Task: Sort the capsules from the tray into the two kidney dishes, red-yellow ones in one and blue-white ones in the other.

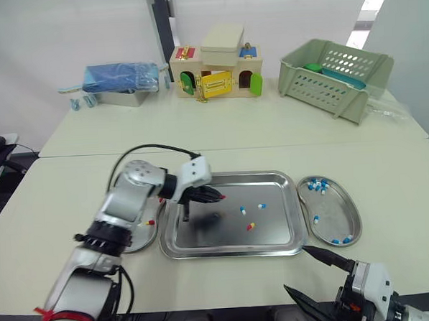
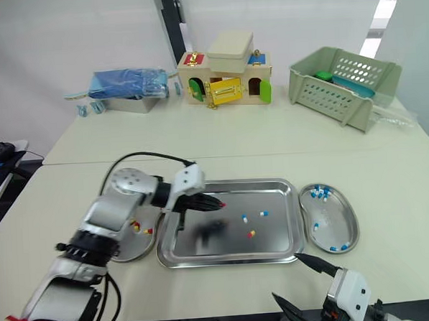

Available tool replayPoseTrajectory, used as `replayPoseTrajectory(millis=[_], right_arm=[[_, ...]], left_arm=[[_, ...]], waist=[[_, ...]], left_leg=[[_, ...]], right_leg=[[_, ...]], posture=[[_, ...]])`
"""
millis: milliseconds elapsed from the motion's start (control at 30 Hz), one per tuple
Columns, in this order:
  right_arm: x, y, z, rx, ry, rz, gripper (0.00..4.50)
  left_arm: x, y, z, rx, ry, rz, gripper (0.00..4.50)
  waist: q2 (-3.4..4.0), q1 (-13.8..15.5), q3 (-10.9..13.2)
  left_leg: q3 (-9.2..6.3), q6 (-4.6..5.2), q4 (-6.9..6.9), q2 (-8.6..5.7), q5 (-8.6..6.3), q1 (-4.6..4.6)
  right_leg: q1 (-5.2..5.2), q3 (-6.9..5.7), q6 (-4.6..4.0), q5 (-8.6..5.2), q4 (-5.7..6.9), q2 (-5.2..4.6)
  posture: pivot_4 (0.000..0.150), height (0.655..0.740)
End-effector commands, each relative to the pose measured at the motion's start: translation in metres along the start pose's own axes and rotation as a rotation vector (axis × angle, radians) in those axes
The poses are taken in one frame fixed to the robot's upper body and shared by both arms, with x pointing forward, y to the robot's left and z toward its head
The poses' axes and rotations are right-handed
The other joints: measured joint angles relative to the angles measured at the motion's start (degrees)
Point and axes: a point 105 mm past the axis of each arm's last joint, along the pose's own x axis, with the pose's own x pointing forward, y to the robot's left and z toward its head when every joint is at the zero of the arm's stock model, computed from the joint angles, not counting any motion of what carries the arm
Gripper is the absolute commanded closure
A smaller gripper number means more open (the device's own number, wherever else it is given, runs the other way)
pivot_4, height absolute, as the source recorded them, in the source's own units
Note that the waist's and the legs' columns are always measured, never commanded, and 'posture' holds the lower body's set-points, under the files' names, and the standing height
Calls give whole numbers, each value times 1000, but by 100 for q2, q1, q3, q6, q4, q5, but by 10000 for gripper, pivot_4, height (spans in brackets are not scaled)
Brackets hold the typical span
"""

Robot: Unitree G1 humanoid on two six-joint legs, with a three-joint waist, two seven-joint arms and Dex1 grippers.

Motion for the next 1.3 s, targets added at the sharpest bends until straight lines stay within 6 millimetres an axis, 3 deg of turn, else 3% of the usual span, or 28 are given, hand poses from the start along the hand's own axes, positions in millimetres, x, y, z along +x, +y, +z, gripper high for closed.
replayPoseTrajectory(millis=[33,133,367,900,1000,1300], right_arm=[[-1,-4,6,-17,-15,65,0],[1,-11,8,-30,-19,105,0],[4,-16,8,-22,-24,162,0],[7,-25,2,-24,-21,163,0],[6,-25,-1,-19,-17,156,0],[3,-28,0,-24,-10,155,0]], left_arm=[[-35,3,5,-37,-4,129,44926],[-67,2,-13,-115,41,267,44926],[-118,-10,-57,-259,150,478,44926],[-115,-15,-77,-344,173,507,44926],[-115,-13,-78,-348,170,513,37917],[-112,-13,-82,-347,181,517,10657]], waist=[[0,-1,0],[0,39,0],[0,76,1],[-4,77,0],[-4,80,0],[-4,79,0]], left_leg=[[-5,0,0,1,0,0],[-12,0,1,1,0,-1],[-11,1,-1,1,-1,-1],[-13,1,-1,1,0,-1],[-14,1,-1,1,0,-2],[-13,0,-1,1,0,-1]], right_leg=[[1,-3,0,0,0,1],[6,-3,0,0,-4,4],[5,-1,-1,0,-4,3],[5,-3,-1,-1,-2,4],[5,-2,-1,-1,-2,5],[5,-2,-1,-1,-2,5]], posture=[[1500,7400],[1500,7400],[1500,7400],[1500,7400],[1500,7400],[1500,7400]])
